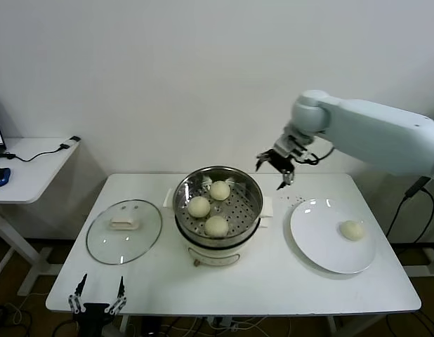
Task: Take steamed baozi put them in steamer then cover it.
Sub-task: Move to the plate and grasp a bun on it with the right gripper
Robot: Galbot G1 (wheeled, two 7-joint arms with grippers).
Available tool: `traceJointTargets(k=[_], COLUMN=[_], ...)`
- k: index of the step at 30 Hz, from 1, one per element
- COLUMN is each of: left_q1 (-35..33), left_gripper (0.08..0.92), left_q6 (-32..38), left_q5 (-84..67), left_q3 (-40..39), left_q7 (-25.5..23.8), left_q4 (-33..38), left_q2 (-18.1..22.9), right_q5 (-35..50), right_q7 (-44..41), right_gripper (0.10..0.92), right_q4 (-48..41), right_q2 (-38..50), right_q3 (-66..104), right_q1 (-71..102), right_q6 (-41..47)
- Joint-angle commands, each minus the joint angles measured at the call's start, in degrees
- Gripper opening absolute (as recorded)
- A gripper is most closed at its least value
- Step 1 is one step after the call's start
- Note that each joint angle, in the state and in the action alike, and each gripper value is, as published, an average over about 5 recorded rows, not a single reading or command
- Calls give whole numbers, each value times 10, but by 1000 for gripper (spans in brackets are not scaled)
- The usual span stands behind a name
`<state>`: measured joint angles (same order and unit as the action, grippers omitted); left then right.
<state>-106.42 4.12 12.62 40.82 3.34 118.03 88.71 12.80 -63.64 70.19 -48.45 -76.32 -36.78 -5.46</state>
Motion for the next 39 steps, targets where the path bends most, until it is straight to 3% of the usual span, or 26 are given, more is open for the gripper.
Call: traceJointTargets(k=[1, 8, 15, 30, 39], left_q1=[-1, -4, 3, 12, 12], left_gripper=[823, 823, 823, 823, 823], left_q6=[0, -3, -12, -16, -16], left_q5=[-1, 4, 11, 12, 16], left_q3=[0, 2, 7, 13, 14], left_q7=[1, -1, -1, 0, 0], left_q4=[3, 5, 0, -13, -18], left_q2=[-2, 2, 7, 12, 13], right_q5=[34, -104, -216, -316, -335], right_q7=[11, -47, -61, -59, -57], right_gripper=[823, 823, 823, 823, 823], right_q4=[-28, -137, -234, -384, -413], right_q2=[169, 177, 136, 26, -22], right_q3=[109, 307, 407, 474, 488], right_q1=[129, 322, 392, 404, 404], right_q6=[162, 104, 33, -20, -26])
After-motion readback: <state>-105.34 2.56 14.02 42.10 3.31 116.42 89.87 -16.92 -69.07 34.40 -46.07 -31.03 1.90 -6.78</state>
